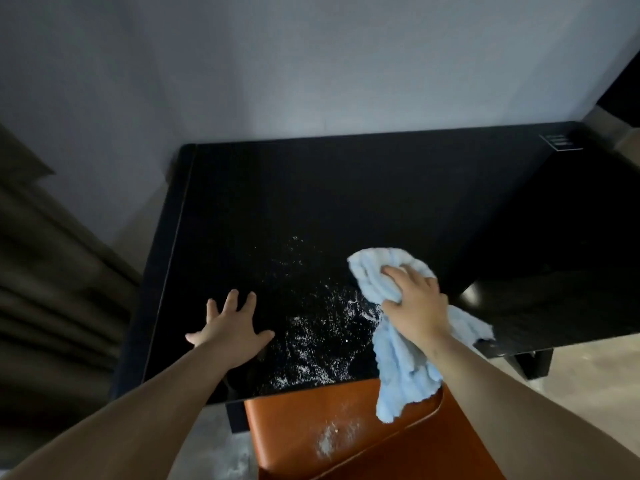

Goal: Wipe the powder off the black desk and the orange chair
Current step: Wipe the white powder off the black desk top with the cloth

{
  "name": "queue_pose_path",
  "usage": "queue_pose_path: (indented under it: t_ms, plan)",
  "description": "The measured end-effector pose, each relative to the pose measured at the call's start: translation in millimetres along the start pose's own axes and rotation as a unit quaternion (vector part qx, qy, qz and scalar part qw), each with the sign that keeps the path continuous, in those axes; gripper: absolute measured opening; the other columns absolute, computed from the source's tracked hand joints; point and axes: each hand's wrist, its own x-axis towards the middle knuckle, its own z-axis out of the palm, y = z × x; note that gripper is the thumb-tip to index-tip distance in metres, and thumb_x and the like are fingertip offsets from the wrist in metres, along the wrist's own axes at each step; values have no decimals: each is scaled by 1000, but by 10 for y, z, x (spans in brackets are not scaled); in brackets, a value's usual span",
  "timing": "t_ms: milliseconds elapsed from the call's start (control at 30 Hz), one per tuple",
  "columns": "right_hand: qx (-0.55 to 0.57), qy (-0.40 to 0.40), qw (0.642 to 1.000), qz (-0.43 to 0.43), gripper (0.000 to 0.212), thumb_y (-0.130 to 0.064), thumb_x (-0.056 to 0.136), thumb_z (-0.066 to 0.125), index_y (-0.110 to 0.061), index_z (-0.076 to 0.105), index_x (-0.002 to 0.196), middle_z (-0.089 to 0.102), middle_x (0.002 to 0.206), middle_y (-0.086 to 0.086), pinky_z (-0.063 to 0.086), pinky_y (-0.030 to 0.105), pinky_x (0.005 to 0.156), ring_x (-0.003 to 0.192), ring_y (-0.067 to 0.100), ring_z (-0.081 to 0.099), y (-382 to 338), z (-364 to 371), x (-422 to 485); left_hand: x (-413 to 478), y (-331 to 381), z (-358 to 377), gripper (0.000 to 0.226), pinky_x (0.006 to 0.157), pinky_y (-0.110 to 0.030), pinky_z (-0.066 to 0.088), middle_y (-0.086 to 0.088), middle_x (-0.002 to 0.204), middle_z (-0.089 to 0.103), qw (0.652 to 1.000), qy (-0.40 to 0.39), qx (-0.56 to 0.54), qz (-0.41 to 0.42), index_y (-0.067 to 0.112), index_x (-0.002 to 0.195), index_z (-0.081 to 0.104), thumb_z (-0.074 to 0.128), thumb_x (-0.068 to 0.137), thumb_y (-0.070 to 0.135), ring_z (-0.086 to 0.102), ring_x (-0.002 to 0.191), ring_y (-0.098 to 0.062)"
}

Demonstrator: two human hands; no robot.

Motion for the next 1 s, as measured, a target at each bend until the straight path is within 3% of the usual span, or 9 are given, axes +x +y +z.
queue_pose_path:
  t_ms: [133,233,333,467,533,633,733,867,1000]
  plan:
    - [116,21,985,-126,54,-9,76,64,-26,57,126,53,133,-1,43,48,94,113,31,50,11,-13,-92,0,-27,-45,86,111,-57,25,3,158,-14,1000,-14,-2,14,32,149,-6,49,88,58,-11,144,-34]
    - [37,127,990,41,56,-18,80,63,-24,49,134,43,142,9,42,51,92,118,41,45,231,-108,68,-3,-35,-56,87,112,-55,24,2,158,-13,1000,-13,-4,16,32,149,-5,51,87,57,-10,144,-34]
    - [-36,41,984,168,58,-34,87,53,-34,29,141,26,151,8,34,52,95,127,38,32,159,-135,146,-15,-14,-56,86,110,-58,25,3,158,-13,1000,-13,-7,10,33,149,-4,51,88,57,-11,144,-34]
    - [-51,18,999,-3,57,-35,84,53,-37,34,137,31,147,2,37,44,92,123,32,36,-342,146,-70,-32,22,-57,84,106,-65,25,6,157,-15,1000,-10,-9,-1,36,149,-3,50,88,57,-12,144,-31]
    - [42,-7,995,-87,53,-28,83,56,-34,42,134,39,143,-3,39,43,95,123,27,39,-518,227,-179,-41,29,-54,84,106,-66,24,6,157,-14,1000,-10,-11,-3,36,149,-3,50,87,57,-12,144,-31]
    - [188,56,977,-79,48,-13,78,62,-22,56,125,53,131,-1,41,47,97,118,28,47,-463,76,-183,-44,22,-47,84,106,-66,23,6,157,-15,1000,-8,-15,-3,37,149,-3,50,88,57,-12,144,-31]
    - [69,140,987,36,53,-19,80,63,-23,50,132,44,140,7,41,51,94,121,36,42,-31,-161,-64,-40,18,-29,84,105,-67,22,6,157,-15,1000,-5,-21,-2,37,149,-3,50,88,57,-13,144,-30]
    - [-41,30,975,216,58,-37,89,52,-36,27,141,25,149,5,32,52,97,128,35,30,404,-306,-97,-21,17,-20,84,105,-67,21,6,157,-15,1000,-1,-22,-7,37,148,-3,50,87,58,-13,144,-30]
    - [-36,50,994,95,52,-36,84,54,-36,39,135,33,144,0,36,45,92,122,30,36,-24,46,-337,-24,34,5,83,105,-67,21,7,157,-13,1000,10,-25,-12,38,148,-2,49,87,59,-11,145,-30]
